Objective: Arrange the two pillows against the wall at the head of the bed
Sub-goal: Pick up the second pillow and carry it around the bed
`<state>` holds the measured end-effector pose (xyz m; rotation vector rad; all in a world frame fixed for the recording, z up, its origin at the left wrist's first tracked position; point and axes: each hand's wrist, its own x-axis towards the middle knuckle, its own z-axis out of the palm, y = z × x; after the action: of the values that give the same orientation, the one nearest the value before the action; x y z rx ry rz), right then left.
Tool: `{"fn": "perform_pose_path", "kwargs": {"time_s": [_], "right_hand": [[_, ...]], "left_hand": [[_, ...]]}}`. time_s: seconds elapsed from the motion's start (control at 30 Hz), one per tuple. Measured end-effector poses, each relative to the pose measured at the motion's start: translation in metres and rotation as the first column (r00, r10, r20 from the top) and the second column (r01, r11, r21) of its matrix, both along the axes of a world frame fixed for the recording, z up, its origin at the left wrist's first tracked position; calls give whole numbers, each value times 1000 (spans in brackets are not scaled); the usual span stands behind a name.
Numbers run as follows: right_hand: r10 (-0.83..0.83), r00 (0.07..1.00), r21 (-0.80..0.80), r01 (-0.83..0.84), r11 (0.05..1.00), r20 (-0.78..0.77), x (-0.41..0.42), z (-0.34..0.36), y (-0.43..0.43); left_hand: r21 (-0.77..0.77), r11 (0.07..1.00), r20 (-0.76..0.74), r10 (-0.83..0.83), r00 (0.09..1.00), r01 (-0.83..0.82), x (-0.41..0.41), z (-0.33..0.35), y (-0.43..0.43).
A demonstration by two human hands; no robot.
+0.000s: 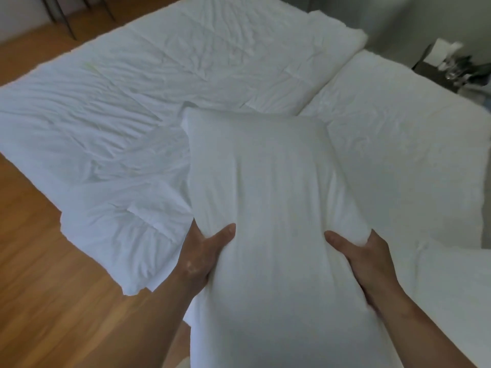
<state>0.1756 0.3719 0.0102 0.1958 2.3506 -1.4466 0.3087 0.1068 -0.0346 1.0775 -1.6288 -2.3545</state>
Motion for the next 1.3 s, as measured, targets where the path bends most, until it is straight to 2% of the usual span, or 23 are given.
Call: {"fn": "perform_pose_path", "kwargs": {"time_s": [0.33, 0.5, 0.7, 0.87, 1.3], "right_hand": [[90, 996, -111, -91, 990, -16, 97, 25, -12], [208, 978, -135, -210, 968, -35, 123, 35, -53], [358, 931, -122, -365, 923, -73, 149, 47, -129], [431, 898, -141, -440, 887, -93, 178, 54, -226], [519, 848, -113, -528, 841, -104, 261, 59, -526]], "left_hand": [[-194, 970, -17, 146, 989, -146, 116, 55, 2], [-194, 941, 32, 289, 957, -278, 178, 69, -20], [-217, 884, -5, 423, 906, -414, 238, 77, -66], [-241, 843, -32, 488, 872, -481, 282, 79, -144], [-262, 787, -8, 577, 817, -559, 386, 88, -422]]}}
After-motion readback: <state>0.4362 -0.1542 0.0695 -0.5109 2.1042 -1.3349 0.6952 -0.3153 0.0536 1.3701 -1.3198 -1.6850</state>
